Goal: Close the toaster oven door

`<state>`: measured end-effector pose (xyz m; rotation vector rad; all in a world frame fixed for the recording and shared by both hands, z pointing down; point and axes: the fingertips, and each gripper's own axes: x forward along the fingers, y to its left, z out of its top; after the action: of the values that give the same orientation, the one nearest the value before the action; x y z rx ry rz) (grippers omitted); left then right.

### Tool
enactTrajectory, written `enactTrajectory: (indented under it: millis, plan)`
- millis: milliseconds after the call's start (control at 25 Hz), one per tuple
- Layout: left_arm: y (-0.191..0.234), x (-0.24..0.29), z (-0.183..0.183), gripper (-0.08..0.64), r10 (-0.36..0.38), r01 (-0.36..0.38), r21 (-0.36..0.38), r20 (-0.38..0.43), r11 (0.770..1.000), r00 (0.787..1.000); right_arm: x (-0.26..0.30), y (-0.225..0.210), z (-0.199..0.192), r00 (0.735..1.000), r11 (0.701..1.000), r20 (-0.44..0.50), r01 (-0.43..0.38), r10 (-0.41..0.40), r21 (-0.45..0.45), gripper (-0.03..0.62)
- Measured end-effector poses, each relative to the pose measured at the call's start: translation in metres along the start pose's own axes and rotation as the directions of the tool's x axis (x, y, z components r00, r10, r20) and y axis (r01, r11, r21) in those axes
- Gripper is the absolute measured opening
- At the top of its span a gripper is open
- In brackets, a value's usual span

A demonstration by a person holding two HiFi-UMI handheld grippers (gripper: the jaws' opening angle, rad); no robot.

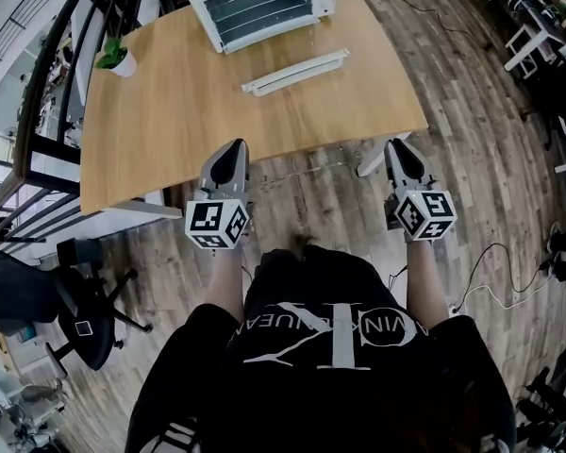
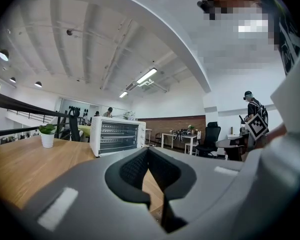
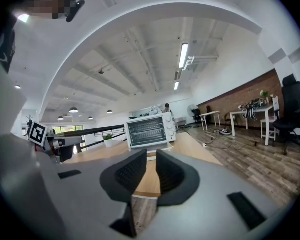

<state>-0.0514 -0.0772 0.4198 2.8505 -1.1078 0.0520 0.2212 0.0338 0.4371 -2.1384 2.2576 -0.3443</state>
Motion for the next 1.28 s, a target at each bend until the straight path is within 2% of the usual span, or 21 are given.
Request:
enactTrajectory:
  millis: [240, 720, 1280]
  plan:
    - [0.003, 0.000, 0.005, 0.012, 0.016, -0.016, -0.003, 0.009, 1.000, 1.000, 0.008, 0.002, -0.002, 1.000, 1.000, -0.009, -0.030, 0.030, 0.003, 0.021]
    - [0.005, 0.002, -0.011, 0.012, 0.027, -0.027, -0.007, -0.022, 1.000, 0.999, 0.023, 0.001, -0.014, 0.998, 0.998, -0.036, -0.052, 0.053, 0.022, 0.021]
    - [0.021, 0.064, -0.027, 0.012, 0.026, -0.027, -0.031, -0.034, 0.999, 0.999, 0.092, -0.024, -0.020, 0.992, 0.997, -0.101, -0.067, 0.070, 0.028, 0.021]
